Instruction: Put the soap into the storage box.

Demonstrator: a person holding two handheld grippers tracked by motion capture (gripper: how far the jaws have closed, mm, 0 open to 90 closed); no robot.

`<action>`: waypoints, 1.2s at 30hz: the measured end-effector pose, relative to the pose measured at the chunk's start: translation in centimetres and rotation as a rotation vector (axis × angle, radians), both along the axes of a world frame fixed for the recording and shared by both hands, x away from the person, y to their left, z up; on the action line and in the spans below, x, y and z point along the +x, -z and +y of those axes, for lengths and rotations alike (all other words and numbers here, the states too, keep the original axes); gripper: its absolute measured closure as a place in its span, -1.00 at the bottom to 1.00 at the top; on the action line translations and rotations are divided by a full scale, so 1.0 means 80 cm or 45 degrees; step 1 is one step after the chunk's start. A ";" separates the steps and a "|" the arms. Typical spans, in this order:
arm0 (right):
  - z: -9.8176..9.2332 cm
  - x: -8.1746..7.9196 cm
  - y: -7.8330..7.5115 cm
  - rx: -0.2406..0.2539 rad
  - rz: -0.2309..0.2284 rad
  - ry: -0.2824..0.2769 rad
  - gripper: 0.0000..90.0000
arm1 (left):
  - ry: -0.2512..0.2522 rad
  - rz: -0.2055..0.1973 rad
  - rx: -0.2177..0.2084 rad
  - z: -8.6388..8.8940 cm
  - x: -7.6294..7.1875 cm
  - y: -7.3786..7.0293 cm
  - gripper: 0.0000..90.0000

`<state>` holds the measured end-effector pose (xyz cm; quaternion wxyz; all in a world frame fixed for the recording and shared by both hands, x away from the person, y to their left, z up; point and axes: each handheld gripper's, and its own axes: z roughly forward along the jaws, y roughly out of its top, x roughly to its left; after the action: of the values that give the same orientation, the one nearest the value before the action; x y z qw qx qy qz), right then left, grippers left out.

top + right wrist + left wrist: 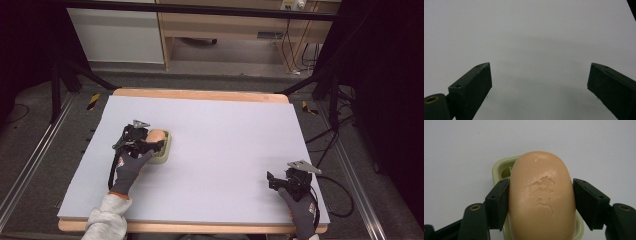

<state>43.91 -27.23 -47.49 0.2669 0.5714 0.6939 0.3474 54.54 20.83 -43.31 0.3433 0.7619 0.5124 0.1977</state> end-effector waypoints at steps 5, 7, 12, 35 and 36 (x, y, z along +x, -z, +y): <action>0.000 0.000 0.000 -0.002 -0.001 0.002 -0.87 | 0.005 0.006 0.006 -0.005 0.003 0.005 -0.28; 0.000 0.000 0.000 -0.001 0.001 0.002 -0.87 | 0.011 0.014 0.016 -0.005 0.004 0.006 -0.28; 0.000 0.000 0.000 0.000 0.001 0.003 -0.87 | 0.016 0.030 0.024 -0.006 0.007 0.012 -0.28; 0.001 0.000 0.000 -0.003 0.003 -0.001 -0.87 | -0.011 0.044 0.050 -0.008 0.012 0.023 -0.28; 0.001 0.000 0.001 -0.004 0.003 -0.001 -0.87 | -0.011 0.044 0.049 -0.008 0.012 0.023 -0.28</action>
<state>43.95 -27.19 -47.53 0.2668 0.5712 0.6949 0.3459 55.53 20.18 -45.14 0.3187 0.7695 0.5175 0.1958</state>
